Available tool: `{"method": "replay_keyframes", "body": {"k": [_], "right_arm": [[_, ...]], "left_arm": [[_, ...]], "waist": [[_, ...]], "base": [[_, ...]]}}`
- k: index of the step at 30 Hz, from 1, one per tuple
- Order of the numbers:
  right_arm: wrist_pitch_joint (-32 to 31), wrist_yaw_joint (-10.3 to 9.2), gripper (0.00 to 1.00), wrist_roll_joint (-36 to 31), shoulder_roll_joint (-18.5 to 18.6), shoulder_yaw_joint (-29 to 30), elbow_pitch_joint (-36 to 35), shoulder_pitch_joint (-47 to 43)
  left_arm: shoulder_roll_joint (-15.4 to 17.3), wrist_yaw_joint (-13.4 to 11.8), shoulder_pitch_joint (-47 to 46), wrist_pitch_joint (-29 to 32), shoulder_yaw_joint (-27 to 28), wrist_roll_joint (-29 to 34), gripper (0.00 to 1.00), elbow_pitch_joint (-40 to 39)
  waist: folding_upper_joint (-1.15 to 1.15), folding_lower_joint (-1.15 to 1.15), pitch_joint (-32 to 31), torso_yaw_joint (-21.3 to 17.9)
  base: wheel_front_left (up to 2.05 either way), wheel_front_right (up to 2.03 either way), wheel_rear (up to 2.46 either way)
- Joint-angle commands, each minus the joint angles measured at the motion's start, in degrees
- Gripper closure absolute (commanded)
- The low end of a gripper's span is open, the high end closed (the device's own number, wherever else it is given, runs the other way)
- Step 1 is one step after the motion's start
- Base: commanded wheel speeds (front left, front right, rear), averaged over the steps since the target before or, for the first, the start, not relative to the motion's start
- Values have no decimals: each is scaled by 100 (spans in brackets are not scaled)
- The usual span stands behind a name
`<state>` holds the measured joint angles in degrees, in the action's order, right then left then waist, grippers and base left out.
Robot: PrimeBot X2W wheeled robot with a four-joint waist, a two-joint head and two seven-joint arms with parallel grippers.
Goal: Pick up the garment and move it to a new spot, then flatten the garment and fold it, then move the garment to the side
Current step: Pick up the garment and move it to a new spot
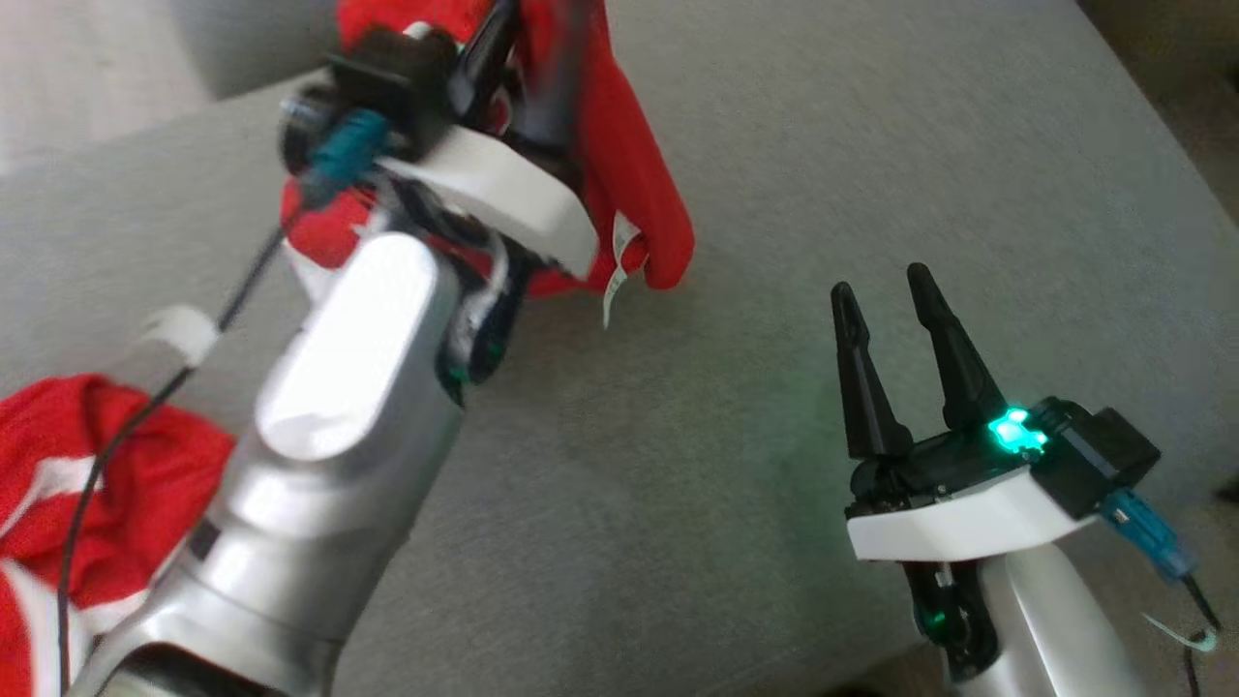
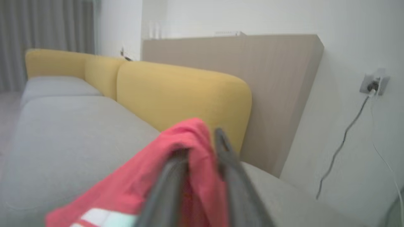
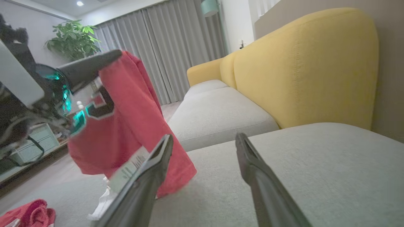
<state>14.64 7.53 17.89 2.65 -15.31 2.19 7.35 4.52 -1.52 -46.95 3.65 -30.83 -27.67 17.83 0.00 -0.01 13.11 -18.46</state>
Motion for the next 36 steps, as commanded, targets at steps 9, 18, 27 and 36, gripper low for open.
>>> {"method": "replay_keyframes", "body": {"k": [9,18,27,36], "right_arm": [[36,-4,0,89,22,-143,-263,170],[36,-4,0,-111,22,-15,-171,195],[36,-4,0,-278,22,216,-103,150],[36,-4,0,-398,22,451,-77,-21]], "left_arm": [[161,378,-345,67,-428,339,0,696],[358,577,-283,143,-686,399,0,1005],[554,798,75,505,-1192,304,0,976],[936,160,645,-382,-1021,564,0,613]], "waist": [[0,1,378,-260],[0,1,152,297],[0,1,-120,940],[0,1,-331,1635]], "base": [[0,0,0],[0,0,0],[0,0,0],[0,0,0]]}}
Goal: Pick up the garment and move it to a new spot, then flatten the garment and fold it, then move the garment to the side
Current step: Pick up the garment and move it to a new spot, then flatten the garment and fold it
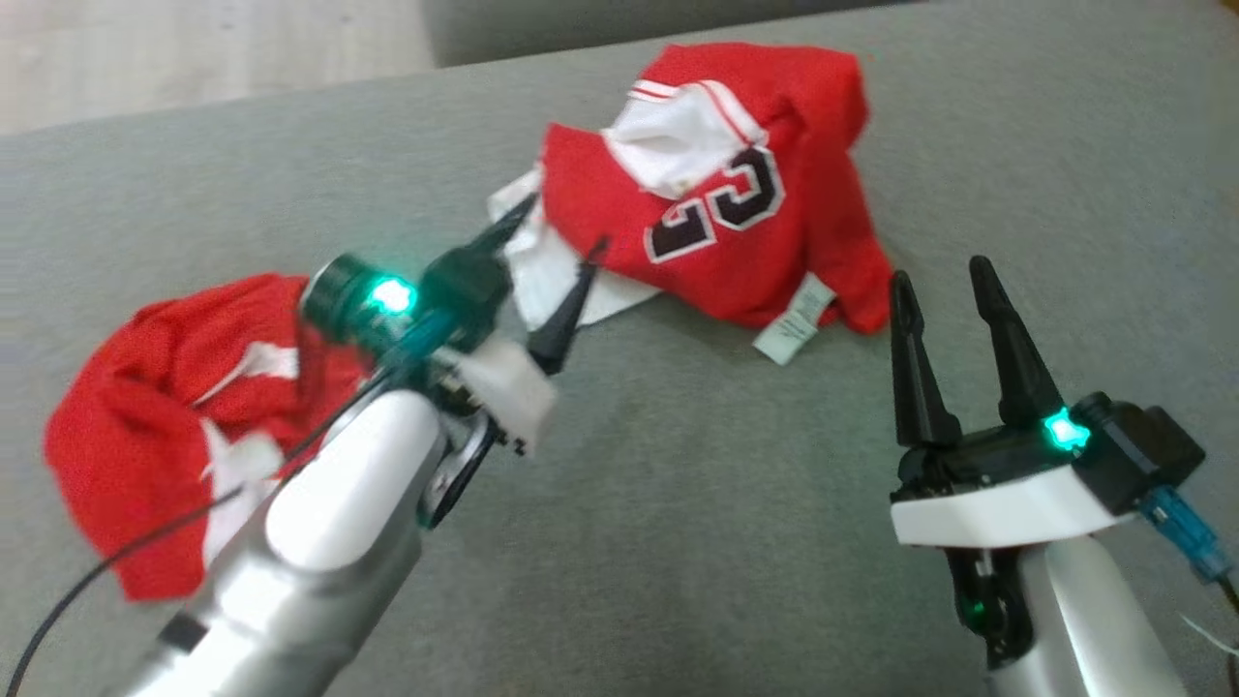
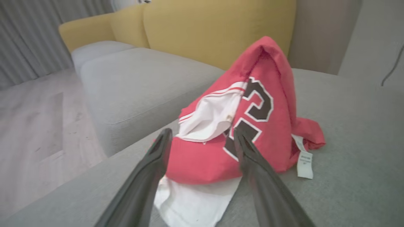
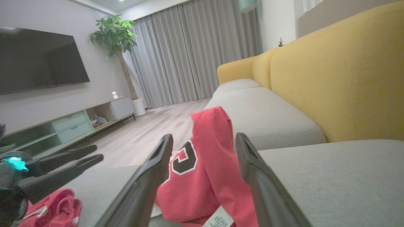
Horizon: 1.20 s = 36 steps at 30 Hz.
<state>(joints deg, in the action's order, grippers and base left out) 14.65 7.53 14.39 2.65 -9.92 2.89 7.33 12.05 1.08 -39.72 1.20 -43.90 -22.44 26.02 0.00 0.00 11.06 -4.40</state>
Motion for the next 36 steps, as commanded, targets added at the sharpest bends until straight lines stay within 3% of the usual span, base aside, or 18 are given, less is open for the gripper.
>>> {"method": "replay_keyframes", "body": {"k": [1,10,17,24,29,36], "right_arm": [[35,-4,0,-68,22,-56,-137,-52],[35,-4,0,-300,22,187,-72,-359],[35,-4,0,-430,22,267,-9,-448],[35,-4,0,-670,22,513,227,-337],[10,-4,0,-1003,22,1156,1372,56],[-189,-4,0,-1369,22,1529,2759,933]], "left_arm": [[225,-226,18,-287,359,47,0,-253],[403,-1074,1346,-1452,1047,-260,0,-661],[182,-1313,2198,-1615,1472,-256,0,-1131],[-114,-1105,2418,-1619,1767,97,0,-1367],[-249,-942,2407,-1619,1878,219,0,-1290],[-420,-749,2306,-1620,2004,351,0,-1142]], "waist": [[0,0,-162,313],[0,0,-415,934],[0,0,-413,1097],[0,0,-340,1147],[0,0,-184,1174],[0,0,113,1263]], "base": [[0,0,0],[0,0,0],[0,0,0],[0,0,0],[0,0,0],[0,0,0]]}}
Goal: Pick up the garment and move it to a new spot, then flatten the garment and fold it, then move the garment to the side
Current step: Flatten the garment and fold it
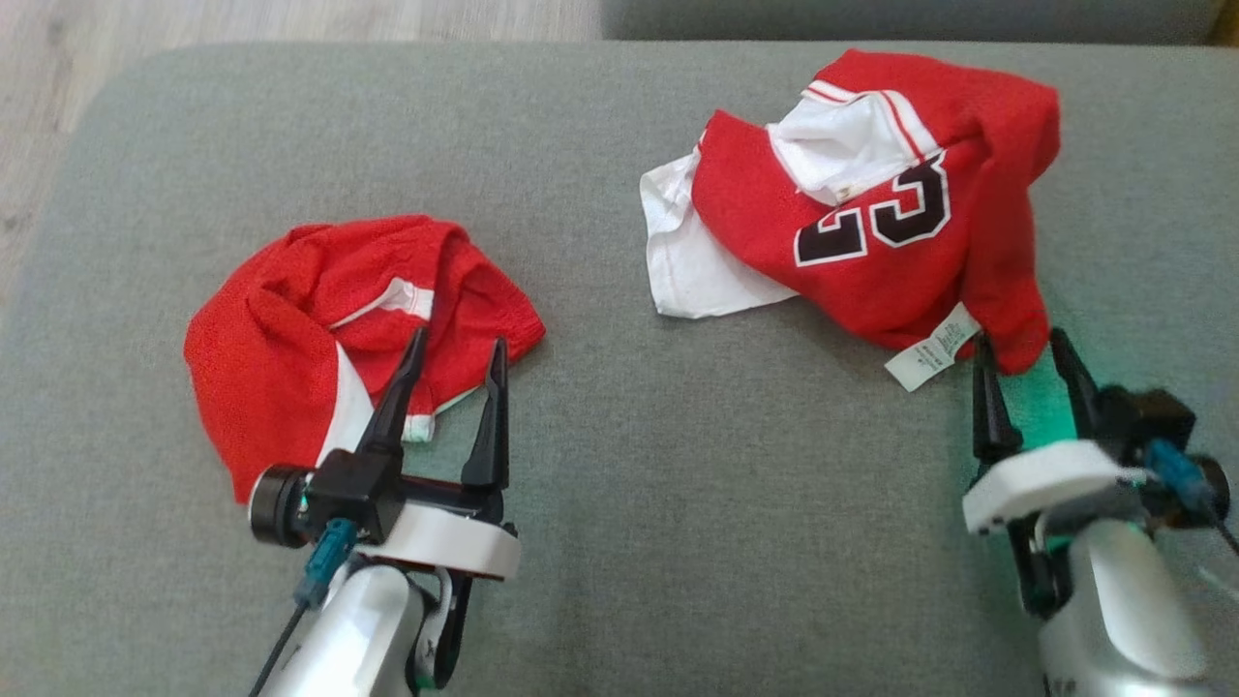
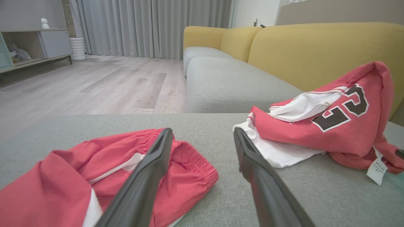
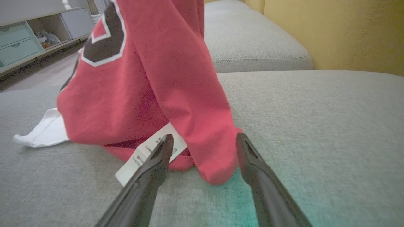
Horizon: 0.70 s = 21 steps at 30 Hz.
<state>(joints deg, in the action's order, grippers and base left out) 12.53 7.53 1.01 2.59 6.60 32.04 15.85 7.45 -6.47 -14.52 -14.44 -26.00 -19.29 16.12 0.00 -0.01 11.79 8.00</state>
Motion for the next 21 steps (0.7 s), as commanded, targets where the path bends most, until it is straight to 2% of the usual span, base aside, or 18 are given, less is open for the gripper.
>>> {"method": "replay_keyframes", "body": {"k": [1,6,7,8,9,14,18,19,21], "right_arm": [[25,-4,0,-89,29,-69,-10,182],[62,-4,0,-312,29,116,657,589],[76,-4,18,-339,29,130,766,654],[97,-4,76,-340,29,136,858,722],[126,-4,100,-358,29,148,919,789],[235,-4,100,-407,29,232,745,940],[244,-4,100,-500,29,481,-218,736],[244,-4,100,-500,29,481,-218,736],[245,-4,100,-631,29,679,-673,576]], "left_arm": [[18,30,-226,-55,235,49,0,-133],[-65,123,-275,-55,339,153,0,-84],[-78,137,-281,-55,361,171,0,-75],[-89,151,-287,-55,385,188,0,-67],[-98,163,-289,-55,414,203,0,-58],[-129,223,-236,-55,553,264,0,-5],[-167,268,-140,-55,664,290,0,7],[-167,268,-140,-55,664,290,0,7],[-189,285,-74,-55,709,305,0,9]], "waist": [[0,1,74,32],[0,1,183,53],[0,1,195,47],[0,1,202,36],[0,1,202,15],[0,1,59,-147],[0,1,-175,-311],[0,1,-175,-311],[0,1,-304,-389]], "base": [[0,0,0],[0,0,0],[0,0,0],[0,0,0],[0,0,0],[0,0,0],[0,0,0],[0,0,0],[0,0,0]]}}
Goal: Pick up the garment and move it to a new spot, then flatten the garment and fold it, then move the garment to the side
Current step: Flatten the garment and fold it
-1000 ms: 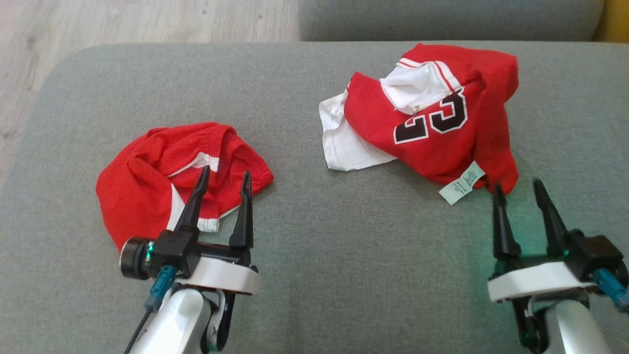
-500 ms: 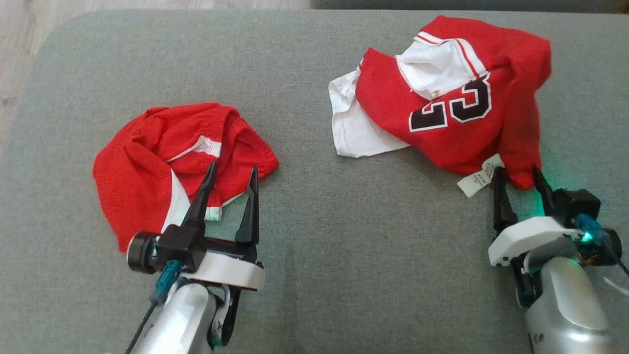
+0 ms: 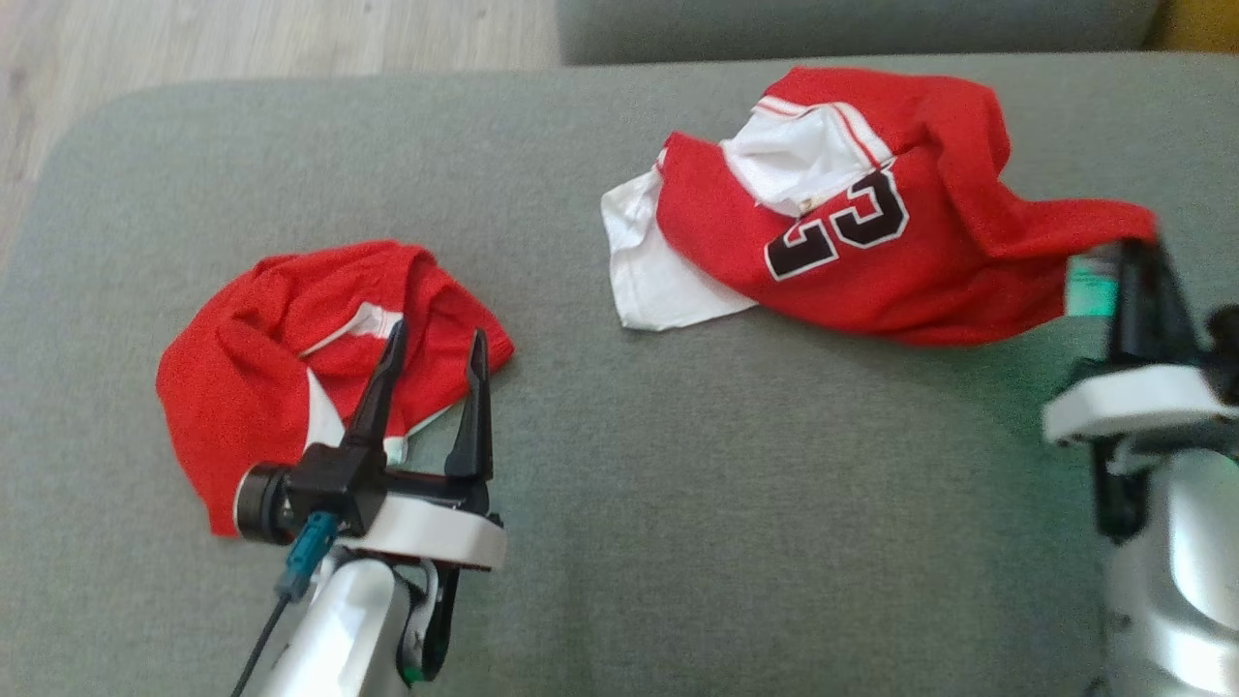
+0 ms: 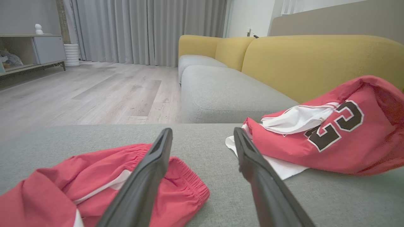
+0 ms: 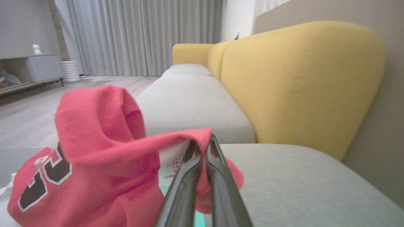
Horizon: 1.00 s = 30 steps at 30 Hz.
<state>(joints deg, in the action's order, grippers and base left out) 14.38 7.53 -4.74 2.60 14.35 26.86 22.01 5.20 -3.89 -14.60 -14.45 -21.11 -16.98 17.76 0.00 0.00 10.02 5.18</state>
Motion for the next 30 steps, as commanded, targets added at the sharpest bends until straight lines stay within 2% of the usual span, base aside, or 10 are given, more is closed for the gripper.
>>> {"method": "replay_keyframes", "body": {"k": [1,4,9,14,18,19,21,23,26,30], "right_arm": [[60,-4,100,-136,28,29,-335,-112],[-109,-4,100,-338,28,437,-739,-225],[-874,-4,100,-786,167,1035,-1113,-166],[-1430,-4,100,-919,619,1250,-958,177],[-1496,-4,100,-1125,979,1520,-547,607],[-1459,-4,36,-1201,1020,1599,-439,719],[-1359,-4,0,-1415,1065,1796,-283,909],[-1226,-4,0,-1721,1043,1976,-205,1046],[-943,-4,0,-2054,797,2102,-146,1158],[-466,-4,0,-2160,351,1897,-92,1123]], "left_arm": [[22,37,-31,-54,239,79,0,-157],[-21,72,39,-54,259,106,0,-150],[-98,127,52,-54,258,141,0,-149],[-149,182,28,-54,264,172,0,-161],[-177,224,-51,-54,258,204,0,-151],[-183,232,-71,-54,263,210,0,-151],[-192,240,-97,-54,280,220,0,-152],[-199,251,-114,-54,294,236,0,-145],[-205,259,-121,-54,343,257,0,-119],[-210,262,-88,-54,431,290,0,-109]], "waist": [[0,0,-186,-142],[0,0,-308,-198],[0,0,-352,-154],[0,0,-190,-38],[0,0,-36,79],[0,0,-6,99],[0,0,50,122],[0,0,77,131],[0,0,45,99],[0,0,-95,-24]], "base": [[0,0,0],[0,0,0],[0,0,0],[0,0,0],[0,0,0],[0,0,0],[0,0,0],[0,0,0],[0,0,0],[0,0,0]]}}
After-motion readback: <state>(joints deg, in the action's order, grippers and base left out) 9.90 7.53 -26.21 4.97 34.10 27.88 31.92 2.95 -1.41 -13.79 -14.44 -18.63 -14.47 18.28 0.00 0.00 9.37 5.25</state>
